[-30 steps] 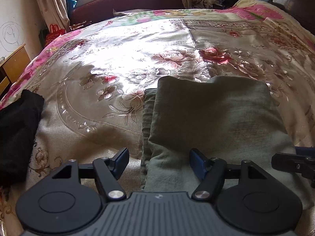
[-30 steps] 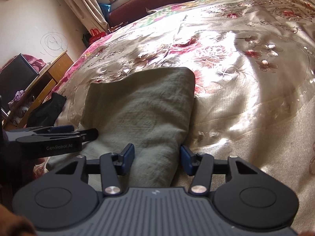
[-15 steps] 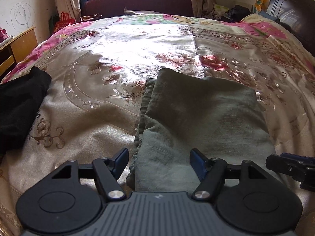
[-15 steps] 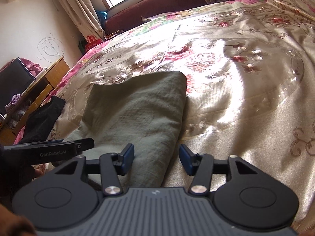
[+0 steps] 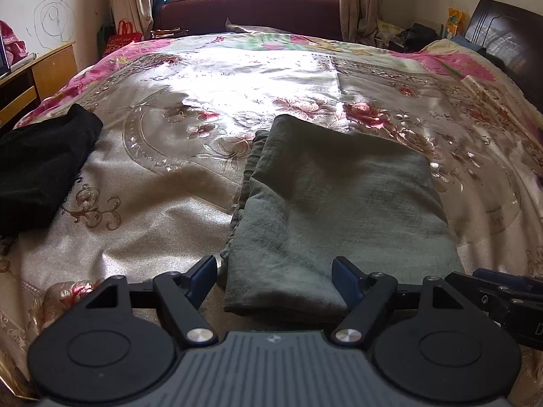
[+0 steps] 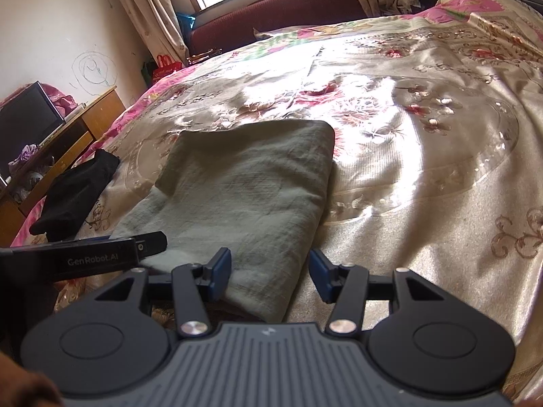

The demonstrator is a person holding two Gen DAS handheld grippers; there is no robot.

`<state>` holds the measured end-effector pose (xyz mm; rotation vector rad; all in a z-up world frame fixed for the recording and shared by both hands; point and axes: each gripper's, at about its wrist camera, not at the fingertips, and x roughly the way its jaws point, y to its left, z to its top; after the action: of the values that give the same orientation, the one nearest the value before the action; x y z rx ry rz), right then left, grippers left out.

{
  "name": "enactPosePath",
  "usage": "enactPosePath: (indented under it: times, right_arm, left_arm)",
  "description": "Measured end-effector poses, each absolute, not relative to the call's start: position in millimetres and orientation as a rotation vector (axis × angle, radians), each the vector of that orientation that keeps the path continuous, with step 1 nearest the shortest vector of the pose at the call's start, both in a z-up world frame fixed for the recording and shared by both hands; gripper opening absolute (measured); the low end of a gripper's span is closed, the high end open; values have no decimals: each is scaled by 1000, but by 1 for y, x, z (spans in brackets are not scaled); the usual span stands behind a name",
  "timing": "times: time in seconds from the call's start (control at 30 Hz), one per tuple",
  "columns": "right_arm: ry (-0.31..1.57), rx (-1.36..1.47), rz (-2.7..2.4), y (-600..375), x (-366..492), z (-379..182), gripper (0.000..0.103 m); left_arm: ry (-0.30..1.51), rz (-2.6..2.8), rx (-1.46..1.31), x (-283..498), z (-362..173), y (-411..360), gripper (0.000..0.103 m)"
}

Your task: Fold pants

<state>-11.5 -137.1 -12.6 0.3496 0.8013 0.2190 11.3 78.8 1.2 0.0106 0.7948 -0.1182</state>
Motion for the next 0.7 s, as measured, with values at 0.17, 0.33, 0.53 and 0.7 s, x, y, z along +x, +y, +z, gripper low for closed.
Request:
enactPosePath:
  times: [0.17, 0.33, 0.53, 0.7]
  right_arm:
    - [795, 359, 229, -138, -11, -13, 52]
    - [805, 382, 232, -140, -9, -16, 53]
    - [806, 392, 243, -140, -9, -17, 53]
    - [806, 386, 251, -138, -10, -17, 53]
  left_arm:
    - [788, -107, 19, 11, 1, 76, 90]
    - [780, -91, 31, 10, -2, 74, 96]
    - [759, -64, 58, 7, -2, 70, 103]
    - [736, -55, 68, 4, -1, 70, 103]
